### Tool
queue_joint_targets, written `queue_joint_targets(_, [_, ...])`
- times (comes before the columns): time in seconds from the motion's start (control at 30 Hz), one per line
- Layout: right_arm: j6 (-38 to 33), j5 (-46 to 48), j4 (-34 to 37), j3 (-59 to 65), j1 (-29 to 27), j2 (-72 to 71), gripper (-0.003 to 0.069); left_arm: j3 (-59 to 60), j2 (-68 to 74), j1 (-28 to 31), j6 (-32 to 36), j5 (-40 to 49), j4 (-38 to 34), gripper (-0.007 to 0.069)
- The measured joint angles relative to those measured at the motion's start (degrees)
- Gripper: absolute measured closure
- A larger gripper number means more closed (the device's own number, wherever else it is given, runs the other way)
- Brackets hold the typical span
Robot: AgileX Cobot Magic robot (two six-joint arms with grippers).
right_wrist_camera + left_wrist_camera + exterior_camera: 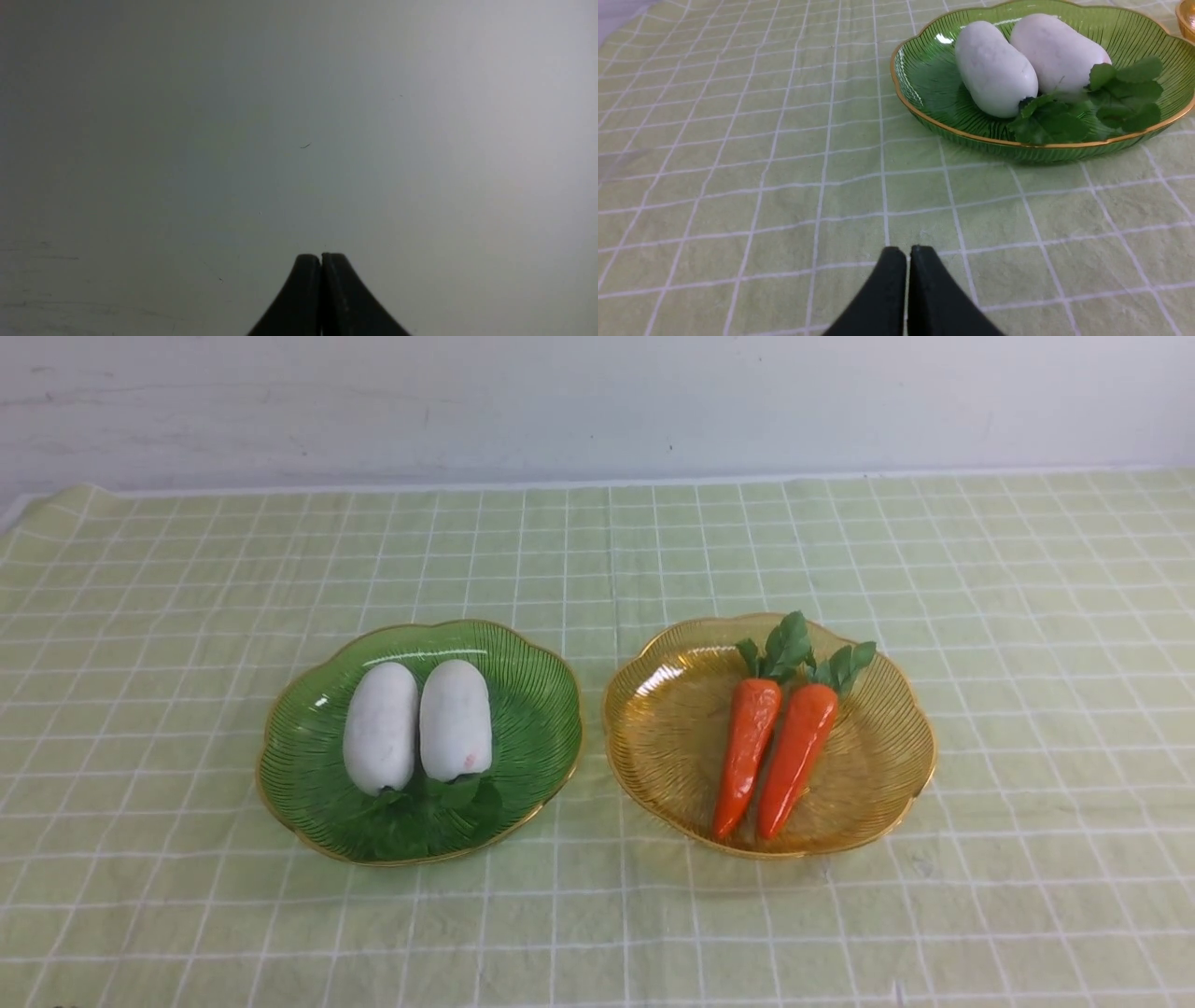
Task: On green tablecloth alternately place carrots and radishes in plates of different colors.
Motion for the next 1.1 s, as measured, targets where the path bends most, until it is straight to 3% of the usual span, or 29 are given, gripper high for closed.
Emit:
queue_joint_targets(0.67, [-1.2, 0.1, -0.3, 0.0, 0.0, 0.0, 0.0673, 0.0, 0.0, 0.0, -0.2, 0.0, 0.0, 0.0632])
queue_joint_targets(0.77, [-4.2, 5.5, -3.6, 0.1, -0.1, -0.1, 0.0673, 0.0, 0.0, 0.0, -0.2, 0.0, 0.0, 0.0632])
queue_joint_targets(0.93, [-5.6, 16.6, -7.8, 4.2, -5.3, -0.1, 0.0673, 0.0, 0.0, 0.0, -0.2, 0.0, 0.0, 0.0632])
queue_joint_targets(1.1, [-3.0, 20.2, -8.6, 13.1, -10.9, -0.1, 0.0673, 0.0, 0.0, 0.0, -0.2, 0.0, 0.0, 0.0632])
